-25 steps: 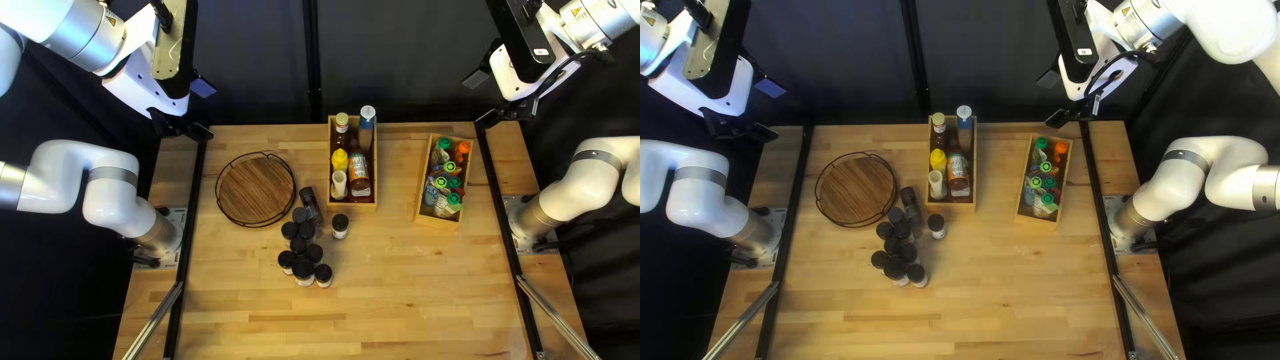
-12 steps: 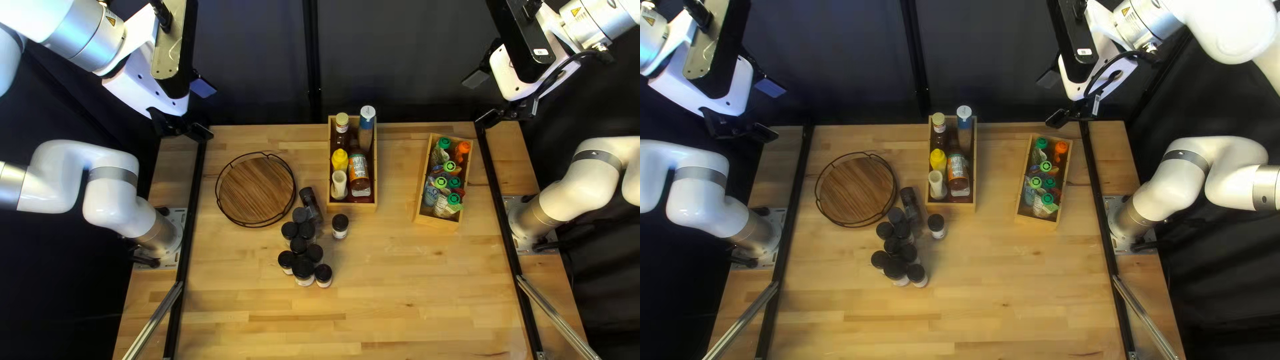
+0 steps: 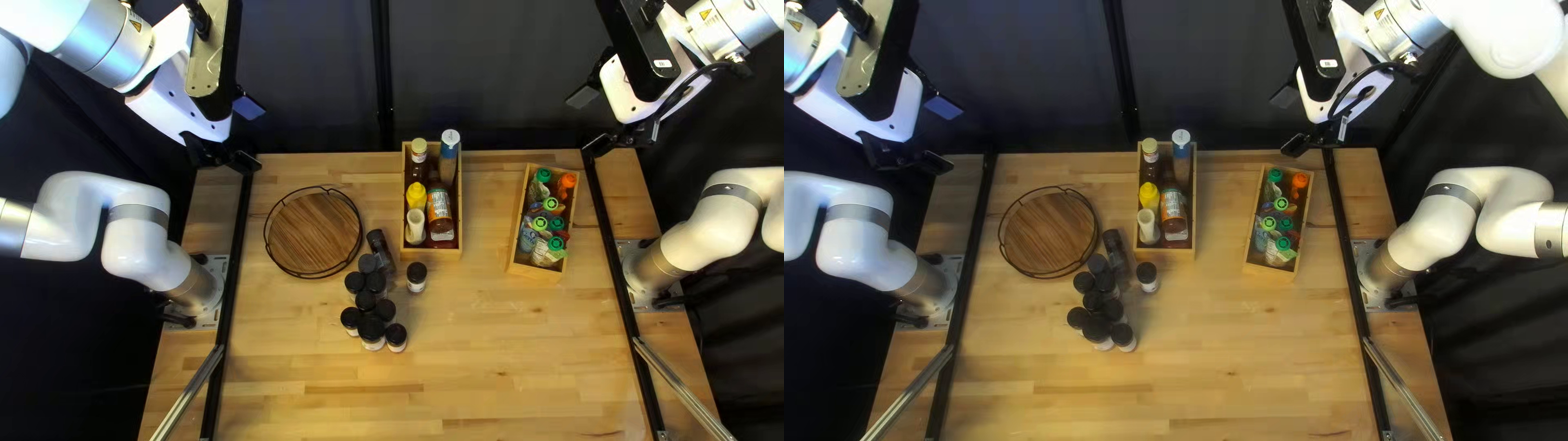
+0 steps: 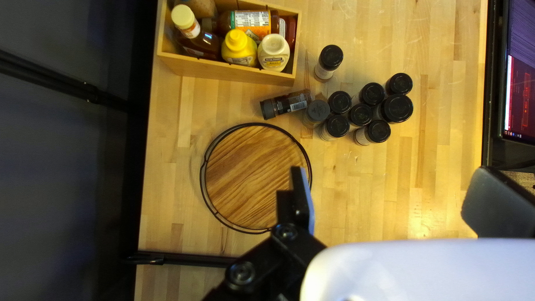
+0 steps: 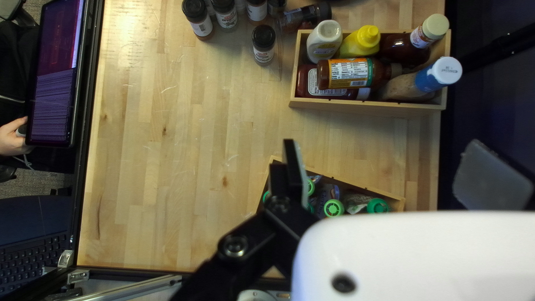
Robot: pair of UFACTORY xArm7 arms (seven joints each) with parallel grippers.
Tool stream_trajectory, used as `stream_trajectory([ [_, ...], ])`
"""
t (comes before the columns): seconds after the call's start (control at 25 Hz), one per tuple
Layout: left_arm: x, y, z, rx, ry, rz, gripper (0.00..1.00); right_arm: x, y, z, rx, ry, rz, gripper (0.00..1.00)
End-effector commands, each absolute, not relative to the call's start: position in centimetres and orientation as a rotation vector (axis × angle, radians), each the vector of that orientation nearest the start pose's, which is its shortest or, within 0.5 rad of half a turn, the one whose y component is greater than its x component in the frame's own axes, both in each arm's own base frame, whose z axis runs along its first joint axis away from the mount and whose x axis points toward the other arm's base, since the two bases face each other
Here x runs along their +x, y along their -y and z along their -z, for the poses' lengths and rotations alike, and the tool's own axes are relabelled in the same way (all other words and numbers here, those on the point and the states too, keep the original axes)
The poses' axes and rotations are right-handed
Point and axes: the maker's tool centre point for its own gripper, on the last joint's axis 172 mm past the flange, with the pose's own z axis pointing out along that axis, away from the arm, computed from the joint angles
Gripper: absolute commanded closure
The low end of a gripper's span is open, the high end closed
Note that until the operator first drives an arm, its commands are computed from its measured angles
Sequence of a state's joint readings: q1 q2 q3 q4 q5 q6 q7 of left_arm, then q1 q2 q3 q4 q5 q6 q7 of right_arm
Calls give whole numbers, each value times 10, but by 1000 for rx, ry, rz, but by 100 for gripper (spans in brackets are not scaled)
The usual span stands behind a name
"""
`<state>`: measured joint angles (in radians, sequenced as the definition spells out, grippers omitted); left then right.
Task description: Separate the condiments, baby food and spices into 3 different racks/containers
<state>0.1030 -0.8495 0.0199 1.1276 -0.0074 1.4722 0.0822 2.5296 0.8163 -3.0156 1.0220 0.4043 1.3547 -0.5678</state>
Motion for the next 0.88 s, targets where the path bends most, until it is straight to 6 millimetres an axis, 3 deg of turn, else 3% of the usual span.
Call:
stream_trajectory([
  [0.04,306,-30,-502,-3045,59,765,0,336,60,-476,-2988,111,872,0],
  [0.28,318,-16,-478,-3085,-2,670,0,336,60,-476,-2988,111,872,0],
  [0.56,338,12,-430,-3165,-163,506,0,336,60,-476,-2988,111,872,0],
  [0.68,354,25,-409,-3169,-182,445,0,336,60,-476,-2988,111,872,0],
  [0.88,400,44,-373,-3118,-16,361,0,336,60,-476,-2988,111,872,0],
])
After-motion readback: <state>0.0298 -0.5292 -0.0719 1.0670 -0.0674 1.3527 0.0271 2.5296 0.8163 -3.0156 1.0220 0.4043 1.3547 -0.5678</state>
